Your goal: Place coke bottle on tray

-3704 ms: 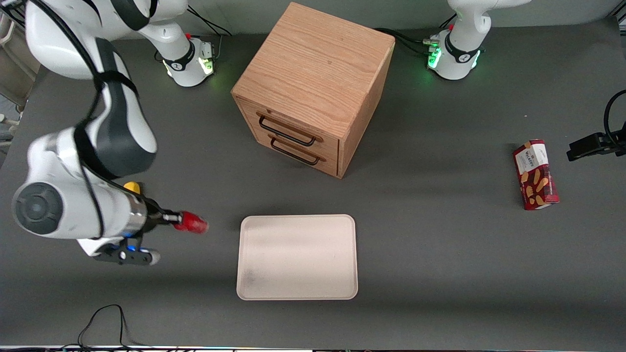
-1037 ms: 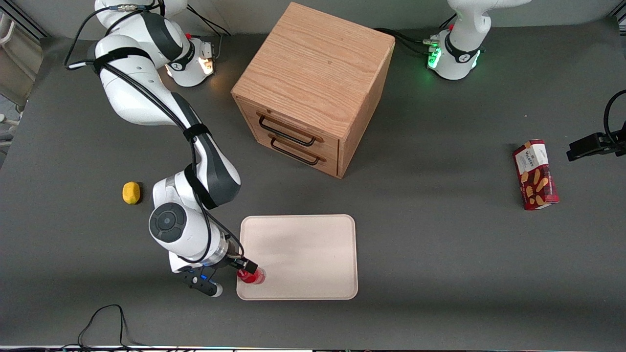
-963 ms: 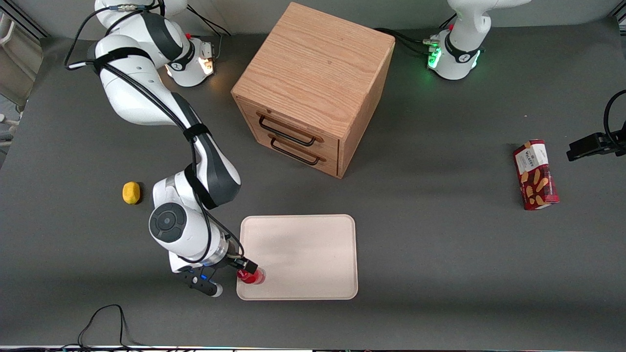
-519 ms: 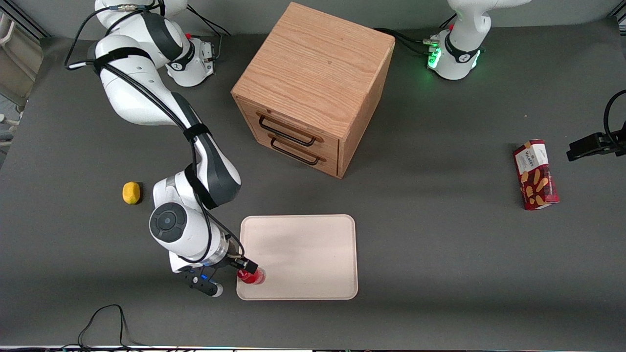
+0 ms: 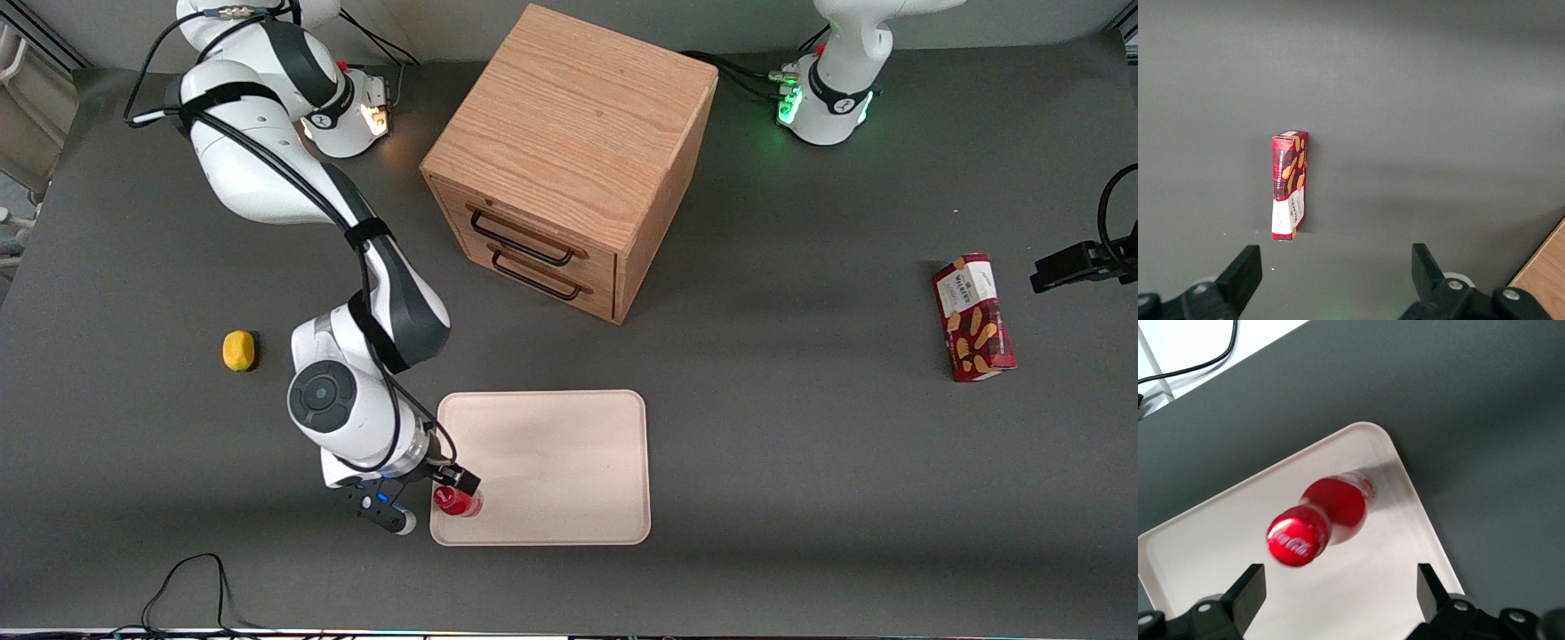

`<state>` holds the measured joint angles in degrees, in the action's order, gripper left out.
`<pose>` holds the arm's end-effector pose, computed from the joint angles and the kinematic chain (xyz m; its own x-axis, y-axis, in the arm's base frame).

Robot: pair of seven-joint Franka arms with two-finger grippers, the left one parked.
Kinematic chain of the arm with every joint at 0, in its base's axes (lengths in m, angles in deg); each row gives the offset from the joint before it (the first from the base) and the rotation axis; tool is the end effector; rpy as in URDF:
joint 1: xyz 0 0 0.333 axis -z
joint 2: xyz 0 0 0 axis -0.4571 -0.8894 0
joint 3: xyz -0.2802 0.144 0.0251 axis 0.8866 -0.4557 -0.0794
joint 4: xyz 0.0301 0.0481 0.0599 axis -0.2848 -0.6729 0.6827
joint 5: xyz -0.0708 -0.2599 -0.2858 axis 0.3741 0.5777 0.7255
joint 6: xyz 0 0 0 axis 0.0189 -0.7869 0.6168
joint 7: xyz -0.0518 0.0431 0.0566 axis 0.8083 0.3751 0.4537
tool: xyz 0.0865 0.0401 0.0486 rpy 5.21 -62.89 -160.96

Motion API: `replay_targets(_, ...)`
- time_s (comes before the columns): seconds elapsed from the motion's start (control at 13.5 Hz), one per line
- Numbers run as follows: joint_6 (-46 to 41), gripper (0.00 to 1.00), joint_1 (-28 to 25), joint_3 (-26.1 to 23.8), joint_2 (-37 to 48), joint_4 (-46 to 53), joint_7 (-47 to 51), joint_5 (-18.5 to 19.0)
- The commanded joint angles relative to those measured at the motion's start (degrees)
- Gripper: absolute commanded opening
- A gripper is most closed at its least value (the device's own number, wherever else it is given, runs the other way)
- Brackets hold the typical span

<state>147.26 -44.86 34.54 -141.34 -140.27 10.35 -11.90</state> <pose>0.7433 0.3024 0.3211 0.8851 -0.4561 0.0925 -0.4441 -0.8872 -0.1250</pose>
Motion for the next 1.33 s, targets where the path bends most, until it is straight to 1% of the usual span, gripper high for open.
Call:
replay_targets(0.0, -1.8, 1.0, -1.8, 0.7, 0.3, 1.7, 4.0, 2.8)
replay_targets(0.3, -5.9, 1.0, -1.9, 0.3, 2.7, 2.0, 3.9, 3.0)
replay_targets(0.44, -12.0, 1.0, -1.4, -0.2, 5.4, 2.0, 2.5, 2.8)
replay_targets(0.59, -18.9, 1.0, -1.2, 0.0, 9.3, 1.8, -2.3, 2.3)
replay_targets(0.74, -24.7, 1.0, 0.4, 0.0, 12.5, 1.0, -7.6, 1.6)
replay_targets(0.89, -32.0, 1.0, 3.2, 0.6, 17.4, -2.2, -17.3, -2.0)
replay_targets(0.96, -33.9, 1.0, 4.9, 0.7, 20.6, -5.3, -21.2, -2.9)
replay_targets(1.04, -34.2, 1.0, 6.9, 0.7, 24.7, -10.3, -24.7, -3.0)
replay_targets(1.19, -32.7, 1.0, 10.1, 1.3, 35.4, -24.4, -33.3, -3.0)
replay_targets(1.26, -30.9, 1.0, 10.9, 3.2, 40.8, -30.8, -39.0, -3.2)
